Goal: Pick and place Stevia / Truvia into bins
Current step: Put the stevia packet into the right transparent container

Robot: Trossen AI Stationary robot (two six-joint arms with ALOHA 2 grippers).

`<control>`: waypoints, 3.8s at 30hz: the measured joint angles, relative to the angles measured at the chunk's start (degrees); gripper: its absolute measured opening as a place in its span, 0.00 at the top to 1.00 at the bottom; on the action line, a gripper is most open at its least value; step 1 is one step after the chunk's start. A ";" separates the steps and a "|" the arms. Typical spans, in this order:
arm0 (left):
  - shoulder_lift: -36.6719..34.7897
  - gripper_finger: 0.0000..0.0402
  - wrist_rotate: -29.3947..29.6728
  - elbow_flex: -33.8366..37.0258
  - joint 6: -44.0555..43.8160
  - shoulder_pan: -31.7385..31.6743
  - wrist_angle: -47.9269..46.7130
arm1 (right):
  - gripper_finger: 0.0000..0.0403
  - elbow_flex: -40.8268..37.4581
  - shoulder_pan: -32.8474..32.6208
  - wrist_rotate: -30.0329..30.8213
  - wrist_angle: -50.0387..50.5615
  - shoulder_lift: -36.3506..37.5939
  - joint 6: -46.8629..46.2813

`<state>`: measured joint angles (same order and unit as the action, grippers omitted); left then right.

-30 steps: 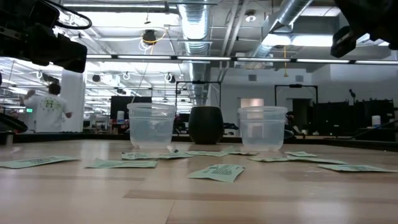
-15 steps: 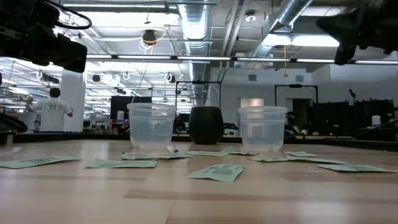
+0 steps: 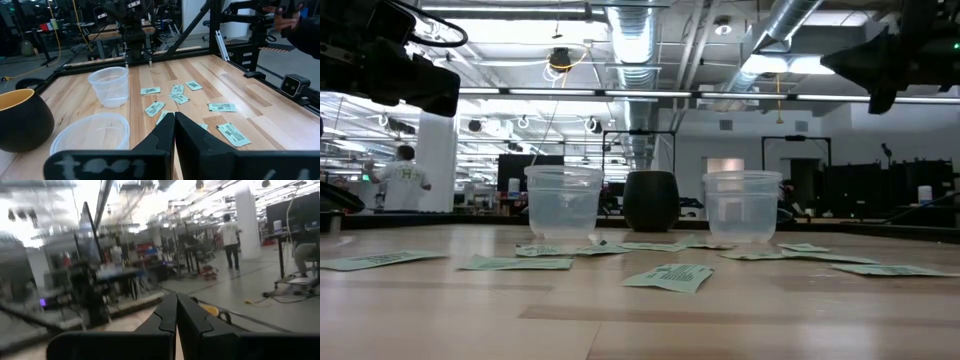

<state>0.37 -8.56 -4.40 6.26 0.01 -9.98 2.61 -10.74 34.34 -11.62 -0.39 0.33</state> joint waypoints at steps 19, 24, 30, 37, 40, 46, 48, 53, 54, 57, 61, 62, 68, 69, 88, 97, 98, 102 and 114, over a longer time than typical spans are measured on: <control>0.00 1.00 0.00 0.00 0.61 0.02 0.00 | 0.67 0.22 -0.09 -15.11 7.59 -2.37 1.21; 0.00 1.00 0.00 0.00 0.61 0.02 0.00 | 0.67 1.59 -0.09 -17.30 6.86 -7.60 1.23; 0.00 1.00 0.00 0.00 0.61 0.00 0.00 | 0.70 6.27 -0.13 -17.83 8.95 -17.12 1.21; 0.00 1.00 0.00 0.00 0.61 0.02 0.00 | 0.70 8.41 -0.13 -18.02 10.01 -27.51 1.14; 0.00 1.00 0.00 0.00 0.61 0.01 0.00 | 0.70 8.46 -0.15 -18.05 9.95 -30.38 -0.91; 0.00 1.00 0.00 0.00 0.61 0.01 0.00 | 0.70 8.47 -0.17 -22.08 10.31 -34.84 -5.03; 0.00 1.00 0.00 -0.01 0.61 0.00 0.00 | 0.70 8.48 -0.17 -23.03 10.41 -36.39 -6.71; 0.00 1.00 0.00 0.00 0.61 0.01 0.17 | 0.69 8.48 -1.23 -22.88 11.15 -41.10 -9.19; 0.00 1.00 0.00 0.00 0.61 0.01 0.25 | 0.70 8.48 -1.51 -22.60 11.13 -42.15 -9.37; 0.00 1.00 0.00 0.00 0.61 0.01 0.26 | 0.70 8.48 -2.03 -22.31 9.29 -44.87 -9.45; 0.00 1.00 0.00 0.00 0.62 0.02 0.30 | 0.70 8.48 -1.99 -22.23 5.82 -47.70 -9.50; 0.00 1.00 0.00 0.00 0.62 0.01 0.31 | 0.70 8.50 -1.99 -22.24 5.22 -48.32 -9.50; 0.00 1.00 0.00 0.00 0.62 0.02 0.35 | 0.70 8.78 -1.99 -22.29 4.75 -52.58 -12.47; 0.00 1.00 0.00 0.00 0.63 0.02 0.37 | 0.70 9.12 -1.99 -22.39 4.72 -53.48 -12.80; 0.00 1.00 0.00 0.00 0.63 0.01 0.40 | 0.70 25.62 -2.40 -25.42 19.37 -70.77 -9.77; 0.01 1.00 0.00 0.00 0.61 0.00 0.42 | 0.70 29.56 -2.40 -25.42 24.44 -76.22 -9.78; 0.01 1.00 0.00 0.00 0.63 0.02 0.42 | 0.70 29.89 -2.40 -25.42 25.18 -76.78 -9.81; 0.00 1.00 0.00 0.00 0.63 0.00 0.42 | 0.70 30.69 -2.40 -25.42 27.04 -79.24 -9.79; 0.00 1.00 0.00 0.00 0.63 0.01 0.41 | 0.70 33.66 -3.06 -27.12 29.48 -85.26 -8.09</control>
<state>0.36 -8.56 -4.40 6.89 0.02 -9.57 36.27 -13.80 7.22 17.86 -85.65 -7.76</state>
